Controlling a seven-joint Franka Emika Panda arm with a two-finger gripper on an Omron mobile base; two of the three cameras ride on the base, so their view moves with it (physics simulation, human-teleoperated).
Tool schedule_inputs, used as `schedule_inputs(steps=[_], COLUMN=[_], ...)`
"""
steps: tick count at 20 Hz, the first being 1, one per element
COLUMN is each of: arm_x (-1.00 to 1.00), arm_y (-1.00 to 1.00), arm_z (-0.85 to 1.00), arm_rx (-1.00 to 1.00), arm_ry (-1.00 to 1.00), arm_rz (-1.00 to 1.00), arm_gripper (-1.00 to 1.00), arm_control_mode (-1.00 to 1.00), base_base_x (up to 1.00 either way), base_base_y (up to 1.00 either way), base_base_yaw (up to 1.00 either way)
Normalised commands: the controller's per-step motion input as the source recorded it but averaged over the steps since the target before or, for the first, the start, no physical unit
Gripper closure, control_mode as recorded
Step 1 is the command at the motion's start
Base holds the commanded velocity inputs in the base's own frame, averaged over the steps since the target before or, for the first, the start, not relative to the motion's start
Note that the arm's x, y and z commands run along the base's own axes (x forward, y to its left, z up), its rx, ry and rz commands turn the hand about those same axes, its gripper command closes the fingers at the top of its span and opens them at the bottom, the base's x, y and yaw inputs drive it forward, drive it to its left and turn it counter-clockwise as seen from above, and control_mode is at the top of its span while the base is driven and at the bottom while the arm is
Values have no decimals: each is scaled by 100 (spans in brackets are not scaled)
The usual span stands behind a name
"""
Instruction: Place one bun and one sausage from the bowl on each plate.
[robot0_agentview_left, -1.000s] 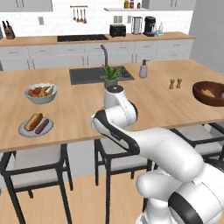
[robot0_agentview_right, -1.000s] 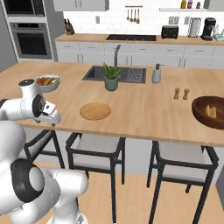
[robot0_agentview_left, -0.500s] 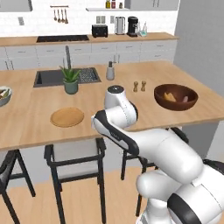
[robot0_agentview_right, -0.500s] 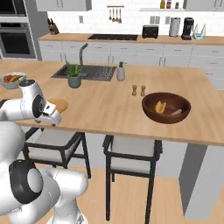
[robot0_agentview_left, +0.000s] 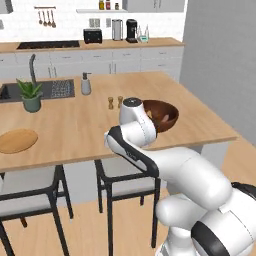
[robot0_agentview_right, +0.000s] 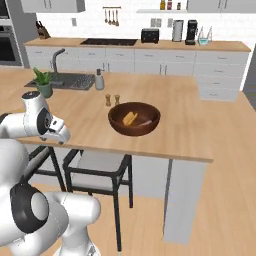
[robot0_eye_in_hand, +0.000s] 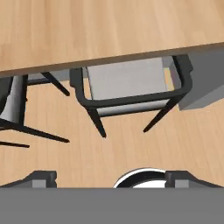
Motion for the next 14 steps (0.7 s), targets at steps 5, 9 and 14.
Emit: schedule_inputs(steps=[5,9,14], arm_x=[0,0,0], arm_y=[0,0,0], arm_z=[0,0,0], arm_rx=[0,0,0], arm_ry=[0,0,0], arm_rz=[0,0,0], arm_gripper=[-100,-100,-100], arm_control_mode=[100,100,100], base_base_x=[9,54,81], base_base_y=[-100,-100,14], base_base_yaw=[0,-6,-14])
